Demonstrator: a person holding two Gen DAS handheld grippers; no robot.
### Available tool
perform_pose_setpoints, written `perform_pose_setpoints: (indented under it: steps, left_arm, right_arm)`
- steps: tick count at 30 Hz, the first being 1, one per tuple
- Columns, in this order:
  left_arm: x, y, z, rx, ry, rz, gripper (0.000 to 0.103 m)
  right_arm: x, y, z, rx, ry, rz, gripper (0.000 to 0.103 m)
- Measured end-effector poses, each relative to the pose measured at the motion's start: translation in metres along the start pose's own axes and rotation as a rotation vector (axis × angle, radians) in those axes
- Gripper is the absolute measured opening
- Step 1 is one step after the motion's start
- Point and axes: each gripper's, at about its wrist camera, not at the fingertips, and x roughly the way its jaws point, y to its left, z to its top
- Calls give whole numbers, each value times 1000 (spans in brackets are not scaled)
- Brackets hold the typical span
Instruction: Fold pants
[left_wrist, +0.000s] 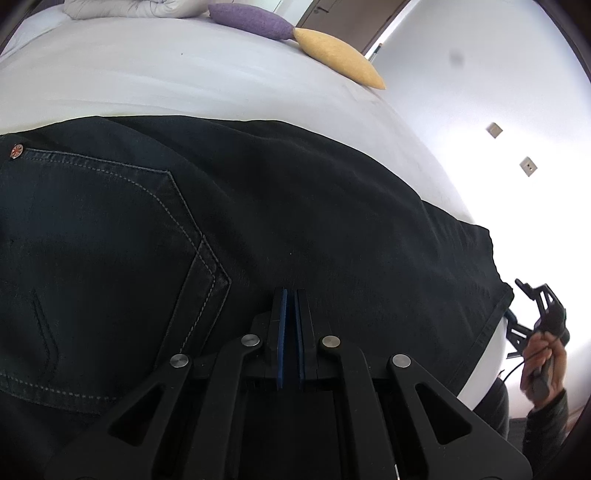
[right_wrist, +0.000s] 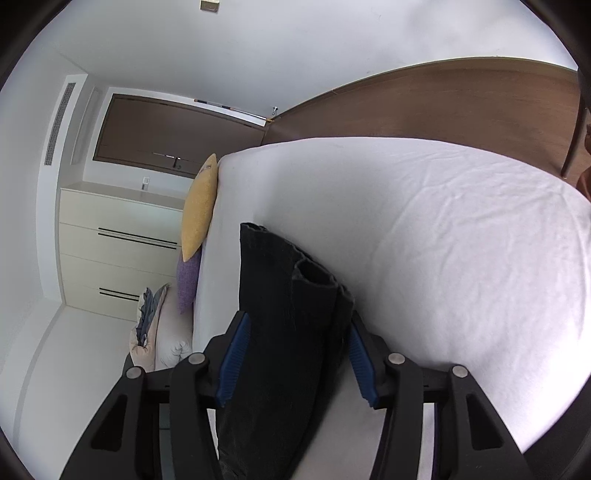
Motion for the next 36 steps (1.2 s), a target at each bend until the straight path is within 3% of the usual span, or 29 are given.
perform_pose_setpoints:
  steps: [1, 3, 8, 13, 18, 21, 25, 27, 28, 31, 32, 33, 35, 36]
  left_arm:
    - [0, 1, 0, -1, -2, -3, 4]
    - [3, 10, -6, -7, -5, -14, 4]
    - [14, 7, -4, -6, -7, -16, 4]
    - [16, 7, -9, -6, -12, -14, 4]
    - [16, 7, -10, -17, -10, -19, 4]
    - [14, 11, -9, -24, -8, -22, 4]
    - [14, 11, -9, -32, -5, -19, 4]
    - [14, 10, -7, -37, 0, -12, 4]
    - [13, 9, -6, -39, 2, -7, 4]
    - [9, 6, -3, -65, 3, 11, 6]
    - [7, 4, -2, -83, 2, 2, 8]
    - [6, 2, -1, -94, 3, -14, 19]
    - [5, -7, 0, -100, 6, -56, 59]
    - [4, -14, 0, -96, -5, -80, 85]
  right_arm:
    - [5, 1, 2, 2, -1, 5, 47]
    - [14, 2, 7, 15, 6, 11, 30]
    - [34, 1, 13, 18, 22, -4, 14]
    - [39, -1, 14, 6, 14, -2, 9]
    - [36, 21, 7, -107, -16, -71, 10]
    - [37, 51, -6, -269, -34, -125, 10]
    - [49, 106, -51, -591, -24, -199, 10]
    - [62, 136, -96, -829, -9, -243, 10]
    - [70, 152, -134, -1021, -9, -277, 10]
    - [89, 160, -226, -1422, -5, -326, 10]
    - [96, 156, -246, -1507, -3, -345, 10]
    - [106, 149, -265, -1586, 7, -375, 10]
    - [127, 131, -286, -1644, 42, -446, 11]
    - [131, 126, -286, -1633, 42, -452, 11]
